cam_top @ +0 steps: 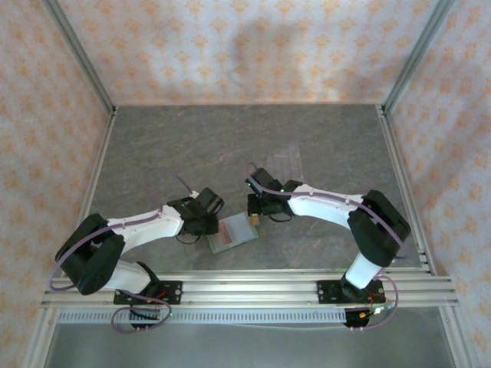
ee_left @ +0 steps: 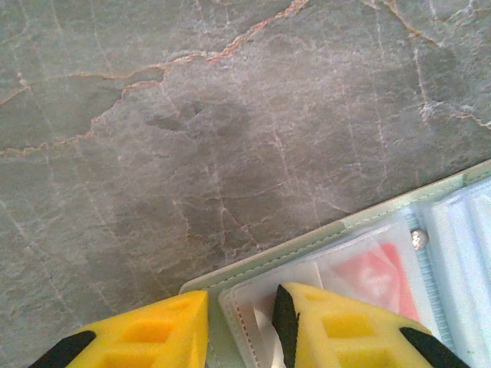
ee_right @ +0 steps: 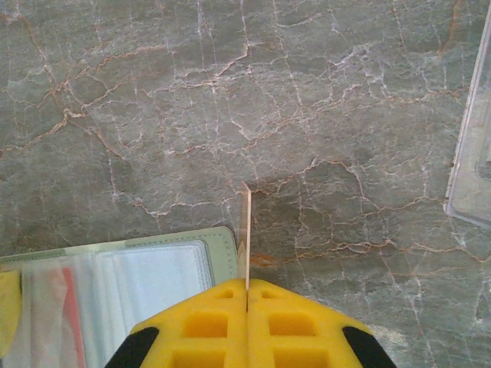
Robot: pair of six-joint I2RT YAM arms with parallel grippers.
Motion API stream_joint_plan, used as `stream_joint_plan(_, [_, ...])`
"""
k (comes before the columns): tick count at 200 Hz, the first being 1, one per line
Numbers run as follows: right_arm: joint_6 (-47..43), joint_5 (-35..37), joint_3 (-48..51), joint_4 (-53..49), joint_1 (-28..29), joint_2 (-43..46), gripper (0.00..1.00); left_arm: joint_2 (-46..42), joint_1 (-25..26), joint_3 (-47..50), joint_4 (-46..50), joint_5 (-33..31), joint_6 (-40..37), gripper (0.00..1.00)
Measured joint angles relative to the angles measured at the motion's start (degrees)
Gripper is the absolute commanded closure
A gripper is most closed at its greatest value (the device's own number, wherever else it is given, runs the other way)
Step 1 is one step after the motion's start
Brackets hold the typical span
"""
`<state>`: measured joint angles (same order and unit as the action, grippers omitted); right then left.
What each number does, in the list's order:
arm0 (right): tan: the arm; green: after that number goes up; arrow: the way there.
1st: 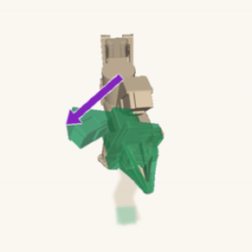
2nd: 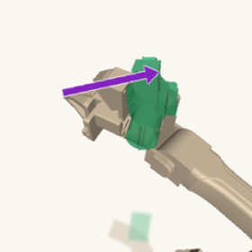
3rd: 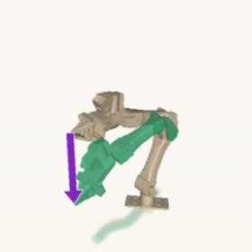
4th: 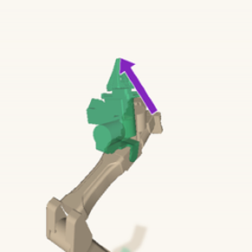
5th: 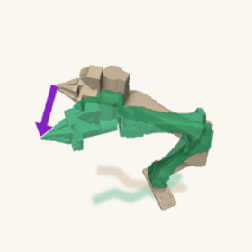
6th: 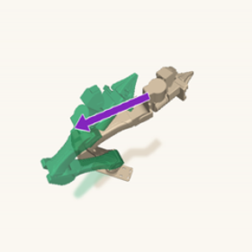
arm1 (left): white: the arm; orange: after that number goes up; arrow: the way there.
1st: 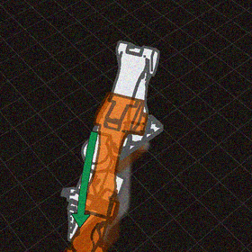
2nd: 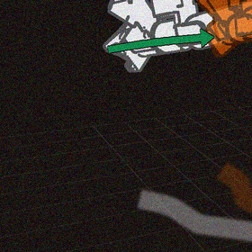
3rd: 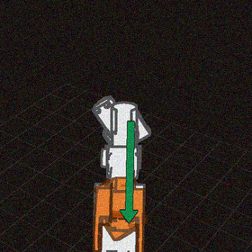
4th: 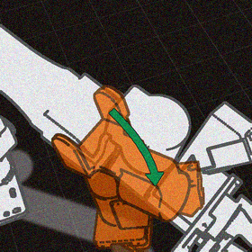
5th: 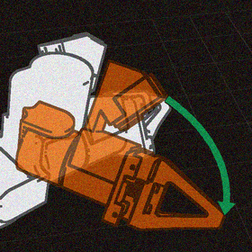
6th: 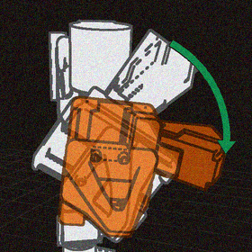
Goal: Put the credit cards into the card holder
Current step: Flip over the card slot in the card holder.
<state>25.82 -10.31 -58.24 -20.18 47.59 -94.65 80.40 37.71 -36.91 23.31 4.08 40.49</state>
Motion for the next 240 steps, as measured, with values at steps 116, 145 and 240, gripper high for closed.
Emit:
stream_joint_plan(116, [2.75, -6.34, 2.12, 6.73, 1.03, 0.37, 1.00, 0.61, 0.00, -0.02, -0.26, 0.07, -0.02, 0.70])
stream_joint_plan(145, [3.13, -7.23, 2.16, 7.26, 1.03, 1.40, 1.00, 0.63, 0.00, 0.00, -0.33, 0.07, -0.02, 0.70])
stream_joint_plan(240, [9.16, -17.31, 4.04, 18.36, 1.33, -1.51, 1.00, -0.55, -0.02, -0.13, -0.13, 0.11, -0.20, 0.61])
